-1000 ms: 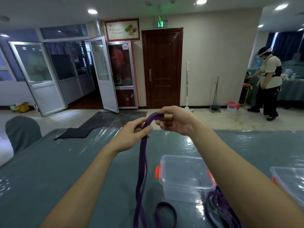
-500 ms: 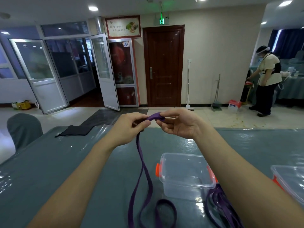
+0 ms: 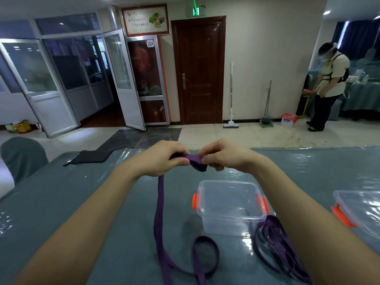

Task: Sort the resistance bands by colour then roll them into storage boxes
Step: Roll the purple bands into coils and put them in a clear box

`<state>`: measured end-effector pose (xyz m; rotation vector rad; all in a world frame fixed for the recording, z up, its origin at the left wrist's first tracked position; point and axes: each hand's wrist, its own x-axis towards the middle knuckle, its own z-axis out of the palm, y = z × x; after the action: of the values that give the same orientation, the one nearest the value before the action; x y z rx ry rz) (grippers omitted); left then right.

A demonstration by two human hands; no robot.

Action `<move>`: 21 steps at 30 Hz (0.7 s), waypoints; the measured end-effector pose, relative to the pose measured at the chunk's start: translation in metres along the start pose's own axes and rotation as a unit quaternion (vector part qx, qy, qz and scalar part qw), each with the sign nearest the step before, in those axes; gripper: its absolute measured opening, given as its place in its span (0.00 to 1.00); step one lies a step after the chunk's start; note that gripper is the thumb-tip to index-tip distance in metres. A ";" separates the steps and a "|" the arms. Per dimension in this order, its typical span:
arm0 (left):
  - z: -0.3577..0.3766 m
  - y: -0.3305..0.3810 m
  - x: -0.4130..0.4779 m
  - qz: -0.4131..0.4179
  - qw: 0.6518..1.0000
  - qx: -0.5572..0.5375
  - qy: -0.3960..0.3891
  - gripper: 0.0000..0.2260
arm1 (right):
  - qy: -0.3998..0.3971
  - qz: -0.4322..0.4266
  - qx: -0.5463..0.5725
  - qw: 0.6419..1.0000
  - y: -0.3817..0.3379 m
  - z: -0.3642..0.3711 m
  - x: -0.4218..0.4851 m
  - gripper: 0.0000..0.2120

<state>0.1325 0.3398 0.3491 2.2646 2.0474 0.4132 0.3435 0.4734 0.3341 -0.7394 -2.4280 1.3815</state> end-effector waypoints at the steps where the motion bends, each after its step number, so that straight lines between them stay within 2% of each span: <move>1: -0.001 0.001 0.001 0.002 1.000 0.001 -0.008 0.11 | -0.014 0.003 0.009 1.000 0.001 -0.002 0.000 0.10; 8: -0.003 0.006 0.004 0.026 0.998 -0.005 -0.051 0.11 | -0.149 0.078 0.019 0.986 0.008 -0.014 0.003 0.09; 10: -0.002 0.007 0.002 0.034 0.999 -0.018 -0.039 0.11 | -0.168 0.069 0.070 0.981 0.013 -0.017 0.003 0.08; 13: 0.000 0.002 -0.003 0.038 0.997 -0.072 0.014 0.13 | -0.187 0.051 0.203 0.960 0.023 -0.017 0.003 0.08; 18: 0.015 -0.008 -0.008 -0.019 0.974 -0.222 0.044 0.11 | -0.122 0.033 0.324 0.938 0.036 -0.002 0.000 0.12; 19: 0.019 -0.009 -0.009 -0.022 0.974 -0.221 0.050 0.10 | -0.093 0.033 0.298 0.949 0.037 0.002 -0.001 0.11; 21: 0.025 -0.009 -0.010 -0.023 0.982 -0.181 0.058 0.11 | -0.011 0.032 0.148 0.988 0.037 0.008 -0.003 0.08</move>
<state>0.1290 0.3348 0.3213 2.0164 1.8809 0.8537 0.3541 0.4814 0.2986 -0.7342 -2.1620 1.7314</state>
